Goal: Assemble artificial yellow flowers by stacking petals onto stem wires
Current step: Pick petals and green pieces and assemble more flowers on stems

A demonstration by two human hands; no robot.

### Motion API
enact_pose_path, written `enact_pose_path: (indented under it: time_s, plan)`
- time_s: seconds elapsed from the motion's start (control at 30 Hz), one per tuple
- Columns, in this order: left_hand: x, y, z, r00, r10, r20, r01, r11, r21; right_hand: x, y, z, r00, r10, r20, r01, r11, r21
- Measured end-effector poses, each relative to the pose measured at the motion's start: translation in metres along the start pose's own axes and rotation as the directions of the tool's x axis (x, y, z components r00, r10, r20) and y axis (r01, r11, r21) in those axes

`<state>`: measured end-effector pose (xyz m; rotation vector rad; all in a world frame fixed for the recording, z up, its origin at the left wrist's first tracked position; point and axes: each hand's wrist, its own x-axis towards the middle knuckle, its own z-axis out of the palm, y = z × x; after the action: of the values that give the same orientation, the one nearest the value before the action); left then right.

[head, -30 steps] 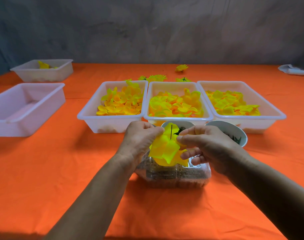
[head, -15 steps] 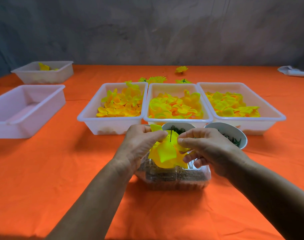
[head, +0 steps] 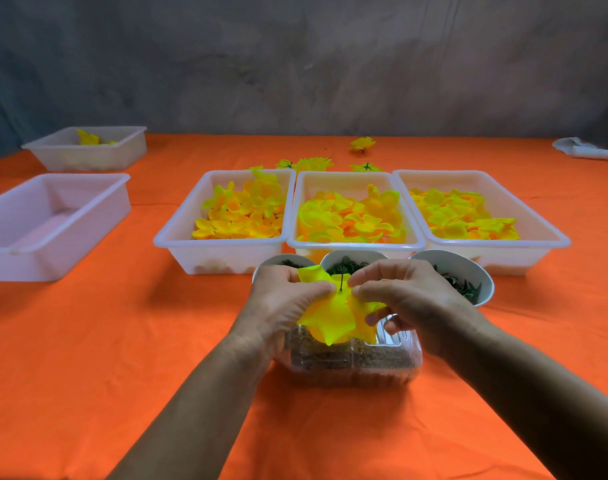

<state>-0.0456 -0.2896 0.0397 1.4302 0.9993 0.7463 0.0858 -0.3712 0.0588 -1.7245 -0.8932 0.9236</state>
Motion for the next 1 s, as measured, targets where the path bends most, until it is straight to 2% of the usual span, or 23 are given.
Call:
enact_pose_path:
  time_s: [0.33, 0.63, 0.87, 0.93, 1.0]
  plan:
    - [0.003, -0.006, 0.002, 1.0, 0.01, -0.013, -0.01, 1.0, 0.019, 0.003, 0.004, 0.006, 0.997, -0.056, -0.046, 0.051, 0.993, -0.11]
    - [0.004, -0.012, 0.001, 0.999, -0.013, -0.042, 0.013, 1.0, 0.003, 0.006, 0.007, 0.007, 0.998, -0.055, -0.02, 0.052, 0.99, -0.13]
    - [0.006, -0.02, -0.004, 0.999, -0.034, 0.003, 0.034, 0.999, 0.017, 0.008, 0.016, 0.006, 0.999, -0.034, -0.008, 0.034, 0.999, -0.04]
    - [0.005, -0.022, -0.004, 1.0, 0.004, 0.004, -0.004, 1.0, 0.017, 0.006, 0.021, 0.007, 0.994, -0.098, -0.039, 0.096, 0.994, -0.056]
    - [0.004, -0.024, -0.005, 0.997, 0.071, -0.025, -0.069, 0.996, 0.049, 0.003, 0.026, 0.009, 0.965, -0.245, -0.097, 0.224, 0.957, -0.186]
